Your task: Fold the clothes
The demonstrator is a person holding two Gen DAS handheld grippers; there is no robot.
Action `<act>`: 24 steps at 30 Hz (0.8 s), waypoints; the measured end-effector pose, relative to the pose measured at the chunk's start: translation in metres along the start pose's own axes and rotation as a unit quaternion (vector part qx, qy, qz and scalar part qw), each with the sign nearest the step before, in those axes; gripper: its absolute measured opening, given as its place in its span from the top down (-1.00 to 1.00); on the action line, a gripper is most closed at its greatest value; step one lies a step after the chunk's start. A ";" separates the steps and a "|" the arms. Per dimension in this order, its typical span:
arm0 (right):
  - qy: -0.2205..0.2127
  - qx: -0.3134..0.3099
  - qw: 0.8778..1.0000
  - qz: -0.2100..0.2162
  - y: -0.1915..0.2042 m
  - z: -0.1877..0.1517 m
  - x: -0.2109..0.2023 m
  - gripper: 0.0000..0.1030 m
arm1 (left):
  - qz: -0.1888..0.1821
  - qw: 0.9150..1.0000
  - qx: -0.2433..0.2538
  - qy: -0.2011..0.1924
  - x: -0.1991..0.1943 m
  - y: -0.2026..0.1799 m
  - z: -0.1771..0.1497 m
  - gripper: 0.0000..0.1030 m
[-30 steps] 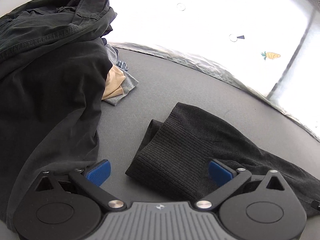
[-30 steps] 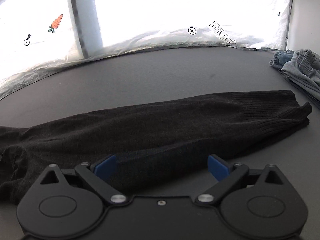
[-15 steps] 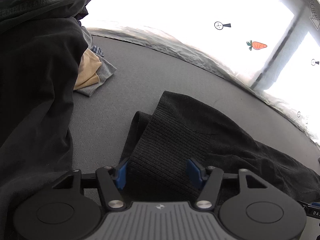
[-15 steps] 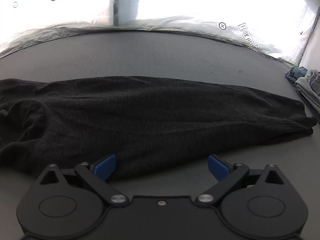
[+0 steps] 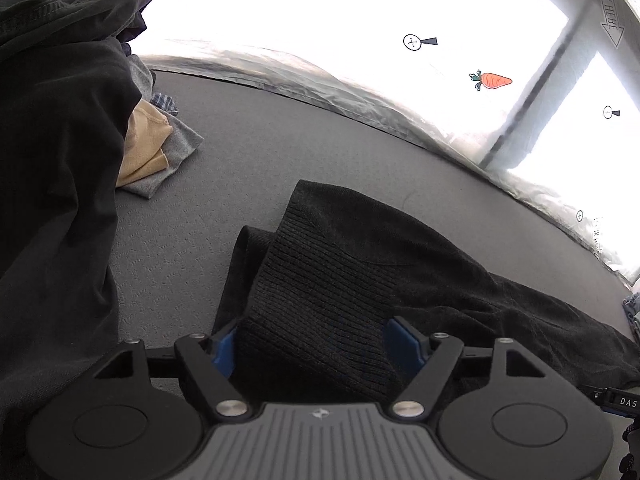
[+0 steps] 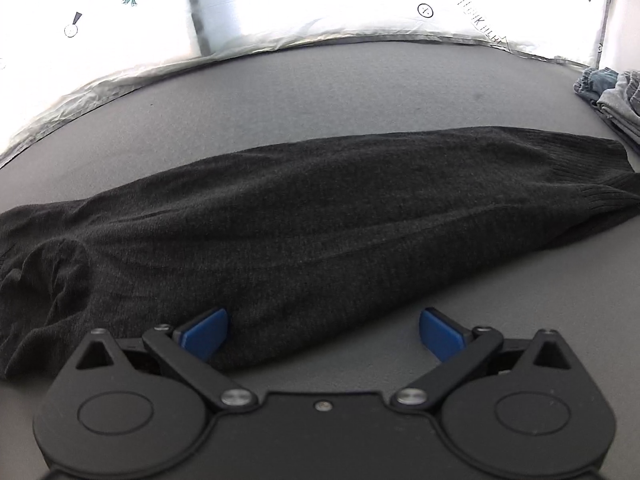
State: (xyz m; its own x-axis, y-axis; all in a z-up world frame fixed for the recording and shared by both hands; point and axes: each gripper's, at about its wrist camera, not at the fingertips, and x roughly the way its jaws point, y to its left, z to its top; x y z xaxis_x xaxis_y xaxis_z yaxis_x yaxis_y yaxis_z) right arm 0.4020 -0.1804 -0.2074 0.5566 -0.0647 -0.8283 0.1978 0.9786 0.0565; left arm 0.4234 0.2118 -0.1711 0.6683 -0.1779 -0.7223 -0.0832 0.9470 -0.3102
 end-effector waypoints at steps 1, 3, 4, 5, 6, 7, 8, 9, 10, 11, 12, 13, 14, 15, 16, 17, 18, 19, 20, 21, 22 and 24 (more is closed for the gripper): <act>-0.001 -0.001 1.000 0.000 0.000 0.000 0.000 -1.00 | 0.000 1.000 0.004 -0.002 0.000 -0.001 0.000 -0.25; -0.003 -0.001 1.000 0.001 0.000 -0.001 -0.001 -1.00 | 0.008 1.000 0.009 -0.007 -0.002 -0.002 0.001 0.75; -0.003 -0.001 1.000 0.001 0.000 -0.001 -0.001 -1.00 | -0.008 1.000 0.002 -0.019 -0.007 0.002 0.001 0.79; -0.003 -0.001 1.000 0.001 0.000 -0.001 -0.001 -1.00 | -0.024 0.999 -0.004 -0.030 -0.012 0.005 0.002 0.80; -0.003 -0.001 1.000 0.001 0.000 -0.001 -0.001 -1.00 | -0.044 0.998 -0.014 -0.049 -0.021 0.010 0.002 0.81; -0.004 -0.002 1.000 0.002 -0.001 -0.002 -0.001 -1.00 | -0.061 0.996 -0.022 -0.062 -0.028 0.014 0.002 0.82; -0.005 -0.003 1.000 0.002 -0.001 -0.002 -0.001 -1.00 | -0.081 0.993 -0.033 -0.075 -0.037 0.019 0.002 0.83; -0.005 -0.003 1.000 0.003 -0.002 -0.002 -0.001 -1.00 | -0.093 0.991 -0.039 -0.086 -0.046 0.023 0.003 0.83; -0.005 -0.004 1.000 0.004 -0.002 -0.002 -0.002 -1.00 | -0.101 0.990 -0.042 -0.093 -0.055 0.026 0.002 0.84; -0.005 -0.004 1.000 0.004 -0.002 -0.002 -0.001 -1.00 | -0.109 0.988 -0.045 -0.099 -0.063 0.030 0.001 0.85; -0.005 -0.005 1.000 0.005 -0.002 -0.001 -0.001 -1.00 | -0.116 0.986 -0.048 -0.106 -0.072 0.033 0.001 0.89; -0.005 -0.005 1.000 0.005 -0.003 -0.001 0.000 -1.00 | -0.119 0.986 -0.051 -0.103 -0.075 0.037 -0.002 0.88; -0.004 -0.006 1.000 0.006 -0.003 -0.001 0.000 -1.00 | -0.114 0.987 -0.050 -0.097 -0.077 0.041 -0.006 0.88; -0.005 -0.006 1.000 0.006 -0.003 -0.001 0.000 -1.00 | -0.101 0.990 -0.048 -0.089 -0.075 0.043 -0.010 0.88; -0.005 -0.006 1.000 0.006 -0.003 -0.001 0.000 -1.00 | -0.086 0.993 -0.042 -0.066 -0.070 0.045 -0.018 0.87; -0.006 -0.007 1.000 0.006 -0.004 -0.001 -0.001 -1.00 | -0.075 0.995 -0.037 -0.045 -0.063 0.046 -0.023 0.87; -0.006 -0.007 1.000 0.006 -0.004 -0.001 -0.001 -1.00 | -0.061 0.997 -0.030 -0.027 -0.058 0.046 -0.028 0.86; -0.006 -0.007 1.000 0.006 -0.004 -0.001 -0.001 -1.00 | -0.047 0.999 -0.019 -0.010 -0.052 0.044 -0.033 0.82; -0.006 -0.007 1.000 0.006 -0.003 -0.001 0.000 -1.00 | -0.028 1.000 -0.010 0.000 -0.047 0.042 -0.036 0.77; -0.006 -0.008 1.000 0.006 -0.003 -0.001 0.000 -1.00 | -0.010 1.000 -0.002 0.007 -0.044 0.040 -0.038 0.70; -0.006 -0.008 1.000 0.006 -0.003 -0.001 0.000 -1.00 | 0.002 1.000 0.002 0.009 -0.041 0.038 -0.039 0.56; -0.007 -0.008 1.000 0.006 -0.003 -0.001 0.000 -1.00 | 0.016 1.000 -0.002 0.009 -0.040 0.038 -0.037 0.38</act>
State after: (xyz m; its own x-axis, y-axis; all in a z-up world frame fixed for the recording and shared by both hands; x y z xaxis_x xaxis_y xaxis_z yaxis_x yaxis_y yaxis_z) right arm 0.4005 -0.1834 -0.2077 0.5701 -0.0555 -0.8197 0.1779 0.9824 0.0573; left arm 0.3661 0.2445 -0.1773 0.6518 -0.1518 -0.7430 -0.1083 0.9511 -0.2892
